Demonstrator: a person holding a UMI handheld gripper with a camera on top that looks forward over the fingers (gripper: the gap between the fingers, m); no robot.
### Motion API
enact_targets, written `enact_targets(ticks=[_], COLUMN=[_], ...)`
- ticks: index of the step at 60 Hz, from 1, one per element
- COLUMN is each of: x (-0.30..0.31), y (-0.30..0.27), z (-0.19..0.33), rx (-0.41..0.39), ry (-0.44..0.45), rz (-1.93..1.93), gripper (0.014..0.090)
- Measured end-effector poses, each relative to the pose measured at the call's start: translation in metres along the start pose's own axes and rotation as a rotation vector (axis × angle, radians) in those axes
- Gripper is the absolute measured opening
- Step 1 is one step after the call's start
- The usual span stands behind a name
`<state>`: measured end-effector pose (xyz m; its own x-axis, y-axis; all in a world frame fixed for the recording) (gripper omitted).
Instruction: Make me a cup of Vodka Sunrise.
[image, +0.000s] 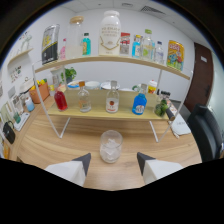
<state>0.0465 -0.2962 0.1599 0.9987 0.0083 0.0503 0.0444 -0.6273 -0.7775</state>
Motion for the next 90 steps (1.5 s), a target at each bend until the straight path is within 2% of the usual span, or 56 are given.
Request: enact_targets(ticks=[17, 26, 32, 42, 53, 67, 75, 83, 90], x=[-0.01, -0.044, -0.076, -0.128, -0.163, -0.18, -0.182, -0.186, -0.185], y=[-0.005, 0.007, -0.003, -0.048, -0.097, -0.129, -0.141, -0.147, -0.148], z=[-0.022, -0.029, -0.026, -0.003, 0.035, 0.083, 0.1, 0.116, 0.122], rx=[0.069, 0.1, 0.159, 0.275, 0.342, 0.35, 0.349, 0.346, 0.348], ry=[0.018, -0.029, -0.075, -0.133, -0.118, -0.061, -0.05, -0.043, -0.036], rz=[-0.031, -0.006, 0.018, 0.072, 0.074, 0.074, 0.057, 0.045, 0.049], gripper=[0.0864, 0.0867, 0.0869, 0.0864, 0.0862, 0.0829, 0.0724, 0.0523, 0.0397])
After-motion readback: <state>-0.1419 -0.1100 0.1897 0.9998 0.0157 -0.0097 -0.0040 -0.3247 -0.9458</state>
